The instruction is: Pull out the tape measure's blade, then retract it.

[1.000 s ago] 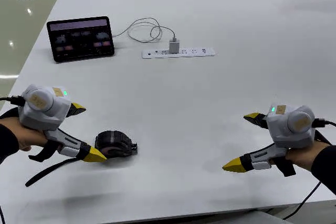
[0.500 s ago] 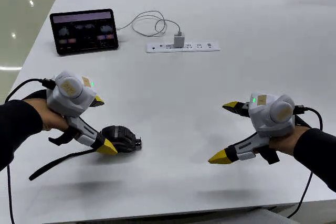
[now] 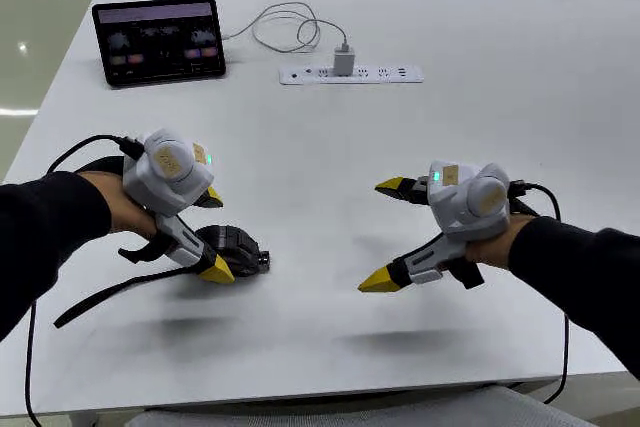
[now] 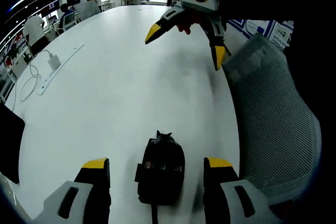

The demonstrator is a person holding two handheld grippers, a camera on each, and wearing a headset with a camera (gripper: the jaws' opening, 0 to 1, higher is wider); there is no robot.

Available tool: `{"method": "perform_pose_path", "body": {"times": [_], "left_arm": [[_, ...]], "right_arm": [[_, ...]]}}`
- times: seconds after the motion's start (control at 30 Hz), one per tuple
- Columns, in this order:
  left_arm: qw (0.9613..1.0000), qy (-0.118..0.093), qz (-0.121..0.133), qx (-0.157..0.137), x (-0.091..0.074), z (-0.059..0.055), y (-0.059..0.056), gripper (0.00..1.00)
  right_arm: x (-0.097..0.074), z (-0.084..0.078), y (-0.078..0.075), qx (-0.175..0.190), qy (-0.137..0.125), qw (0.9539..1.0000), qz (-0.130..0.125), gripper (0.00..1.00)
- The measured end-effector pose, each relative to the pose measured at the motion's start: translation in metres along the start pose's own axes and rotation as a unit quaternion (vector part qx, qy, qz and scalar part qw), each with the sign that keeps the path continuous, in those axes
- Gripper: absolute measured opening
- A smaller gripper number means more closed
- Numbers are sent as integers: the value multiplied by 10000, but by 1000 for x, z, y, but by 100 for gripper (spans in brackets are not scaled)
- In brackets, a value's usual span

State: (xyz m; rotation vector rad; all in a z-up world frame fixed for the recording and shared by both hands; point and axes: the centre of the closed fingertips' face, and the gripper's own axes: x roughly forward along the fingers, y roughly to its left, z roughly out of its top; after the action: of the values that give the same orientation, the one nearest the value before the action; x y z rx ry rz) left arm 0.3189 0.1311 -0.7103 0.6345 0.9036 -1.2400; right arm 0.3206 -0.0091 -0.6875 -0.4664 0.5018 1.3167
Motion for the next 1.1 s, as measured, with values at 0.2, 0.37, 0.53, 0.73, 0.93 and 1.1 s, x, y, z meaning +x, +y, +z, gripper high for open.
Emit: {"method": "perform_pose_path", "body": {"times": [0.2, 0.37, 0.53, 0.73, 0.93, 1.1], "left_arm": [[10000, 53, 29, 74, 6, -1, 0, 49], [9997, 173, -7, 181, 8, -5, -2, 40], [9995, 219, 32, 231, 9, -8, 0, 37], [9990, 243, 62, 357, 10, -9, -2, 35], [9991, 244, 0, 342, 11, -10, -2, 35], [9993, 155, -54, 333, 10, -9, 0, 35]], "right_arm": [[30, 11, 9, -38, -70, 9998, 172, 85], [49, 19, 19, -81, -14, 9990, 449, 76], [65, 23, 20, -197, 76, 9984, 532, 64], [87, 33, 23, -225, 31, 9976, 658, 52], [110, 32, 29, -370, 236, 9955, 841, 42], [122, 26, 32, -575, 463, 9927, 949, 34]]}}
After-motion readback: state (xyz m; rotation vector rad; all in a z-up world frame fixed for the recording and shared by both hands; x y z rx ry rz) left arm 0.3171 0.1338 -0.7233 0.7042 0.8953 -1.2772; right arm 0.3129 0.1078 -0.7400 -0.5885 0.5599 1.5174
